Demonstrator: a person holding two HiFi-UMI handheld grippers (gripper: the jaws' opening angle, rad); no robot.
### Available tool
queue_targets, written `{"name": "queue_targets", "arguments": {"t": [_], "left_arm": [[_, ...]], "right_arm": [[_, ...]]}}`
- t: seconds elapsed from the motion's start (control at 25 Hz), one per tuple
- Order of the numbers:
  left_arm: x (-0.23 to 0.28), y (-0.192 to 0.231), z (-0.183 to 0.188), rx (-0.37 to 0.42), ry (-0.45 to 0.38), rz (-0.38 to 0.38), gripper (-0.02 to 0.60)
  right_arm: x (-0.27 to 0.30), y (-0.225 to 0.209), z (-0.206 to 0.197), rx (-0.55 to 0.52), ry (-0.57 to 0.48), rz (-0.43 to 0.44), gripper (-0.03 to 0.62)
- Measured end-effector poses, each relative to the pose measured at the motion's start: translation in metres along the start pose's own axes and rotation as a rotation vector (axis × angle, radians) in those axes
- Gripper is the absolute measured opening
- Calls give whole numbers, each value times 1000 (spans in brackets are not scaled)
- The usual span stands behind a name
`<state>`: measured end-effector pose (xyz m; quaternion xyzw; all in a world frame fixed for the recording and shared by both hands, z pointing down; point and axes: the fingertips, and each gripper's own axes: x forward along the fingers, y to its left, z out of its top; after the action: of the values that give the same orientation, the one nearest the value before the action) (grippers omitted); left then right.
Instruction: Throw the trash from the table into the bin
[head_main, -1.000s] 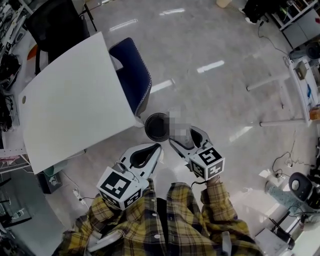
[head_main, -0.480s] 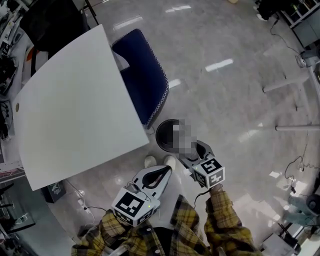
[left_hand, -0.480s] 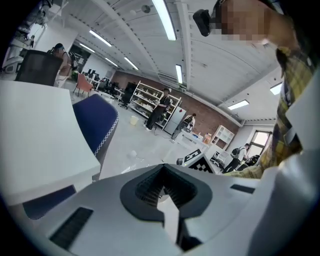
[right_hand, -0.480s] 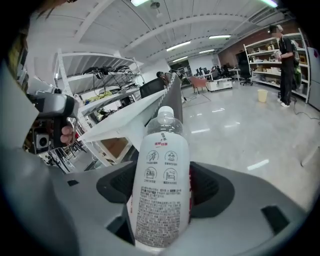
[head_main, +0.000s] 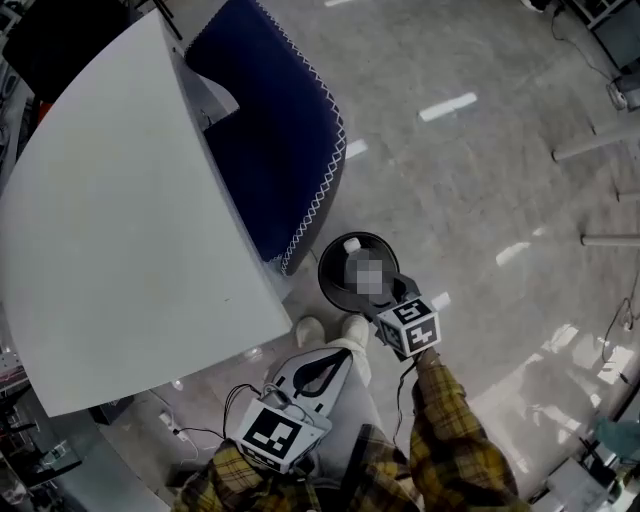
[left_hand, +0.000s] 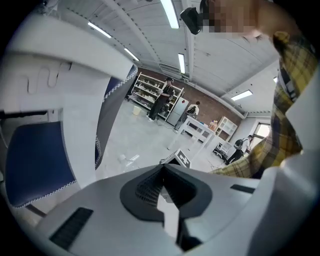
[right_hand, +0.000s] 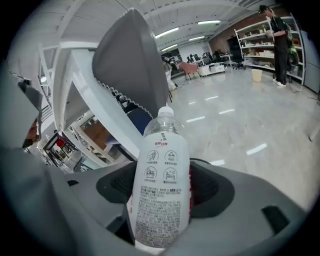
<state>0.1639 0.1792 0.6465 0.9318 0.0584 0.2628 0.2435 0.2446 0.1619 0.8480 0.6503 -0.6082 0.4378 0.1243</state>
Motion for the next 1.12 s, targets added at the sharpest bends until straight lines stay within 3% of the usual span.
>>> {"name": "queue_targets", "arguments": {"t": [0.2, 0.48, 0.64, 0.84, 1.12], "left_arm": [[34, 34, -44, -10, 20, 1, 8], [54, 63, -73, 13, 57, 32, 8], [60, 85, -93, -5, 61, 33, 8], [54, 80, -96, -43, 48, 13, 8], [35, 54, -64, -37, 39, 18, 8]], "right_arm": [[70, -35, -35, 0, 38, -25, 305], [121, -61, -66, -68, 56, -33, 305], [156, -81, -98, -42, 115, -33, 305], [165, -89, -116, 44, 166, -25, 308], [124, -66, -104, 70, 160, -19, 310]]}}
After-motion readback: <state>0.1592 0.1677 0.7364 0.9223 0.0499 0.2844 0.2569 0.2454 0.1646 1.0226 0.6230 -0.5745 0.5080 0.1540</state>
